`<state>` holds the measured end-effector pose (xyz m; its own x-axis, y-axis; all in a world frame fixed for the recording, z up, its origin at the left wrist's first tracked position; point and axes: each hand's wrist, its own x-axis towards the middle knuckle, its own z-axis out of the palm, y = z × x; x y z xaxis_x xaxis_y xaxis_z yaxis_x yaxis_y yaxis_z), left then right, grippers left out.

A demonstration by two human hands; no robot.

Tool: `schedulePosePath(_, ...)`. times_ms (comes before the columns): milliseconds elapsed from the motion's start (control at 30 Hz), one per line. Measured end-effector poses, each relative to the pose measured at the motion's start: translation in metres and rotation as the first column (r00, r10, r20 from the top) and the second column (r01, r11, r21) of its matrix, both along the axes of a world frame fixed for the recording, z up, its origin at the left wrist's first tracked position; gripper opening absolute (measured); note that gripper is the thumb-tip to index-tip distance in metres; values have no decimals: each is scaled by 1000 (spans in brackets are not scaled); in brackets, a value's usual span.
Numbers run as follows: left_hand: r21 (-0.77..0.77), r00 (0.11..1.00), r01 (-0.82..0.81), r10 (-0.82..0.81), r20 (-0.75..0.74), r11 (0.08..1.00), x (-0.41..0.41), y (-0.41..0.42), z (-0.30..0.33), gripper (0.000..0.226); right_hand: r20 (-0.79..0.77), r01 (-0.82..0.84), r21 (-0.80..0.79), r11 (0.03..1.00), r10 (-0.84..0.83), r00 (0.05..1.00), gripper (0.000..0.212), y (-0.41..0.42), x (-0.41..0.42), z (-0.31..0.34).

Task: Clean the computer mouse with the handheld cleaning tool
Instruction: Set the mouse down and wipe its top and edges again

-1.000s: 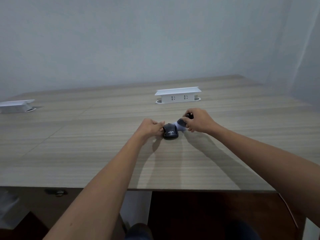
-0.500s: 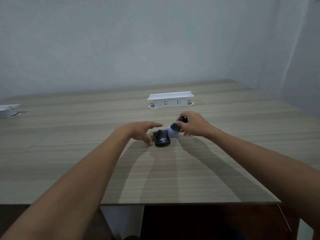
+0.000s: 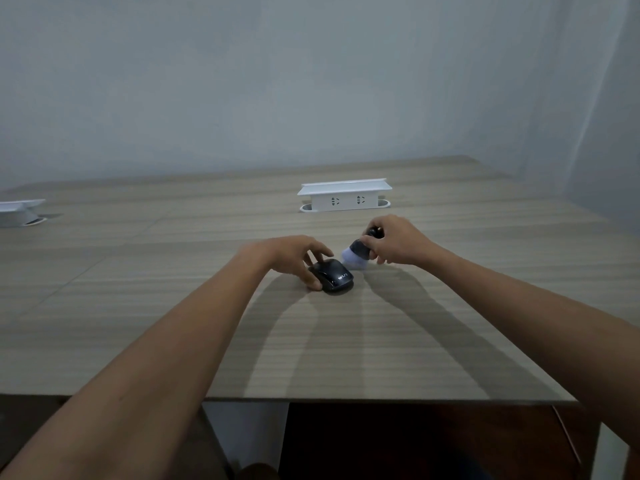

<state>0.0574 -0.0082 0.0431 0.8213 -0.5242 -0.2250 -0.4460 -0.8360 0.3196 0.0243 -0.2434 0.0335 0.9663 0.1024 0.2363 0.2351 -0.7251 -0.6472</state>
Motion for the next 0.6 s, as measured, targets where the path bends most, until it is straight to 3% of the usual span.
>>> schedulePosePath(267,48,1000,2,-3,19,999,-14,-3,1,75,44,17,-29,999,-16,999,19,-1,-7,9)
schedulePosePath(600,-170,997,-28,40,62,985,-22,-3,-22,53,84,-26,16,1000,25,996,22,16,-17,18)
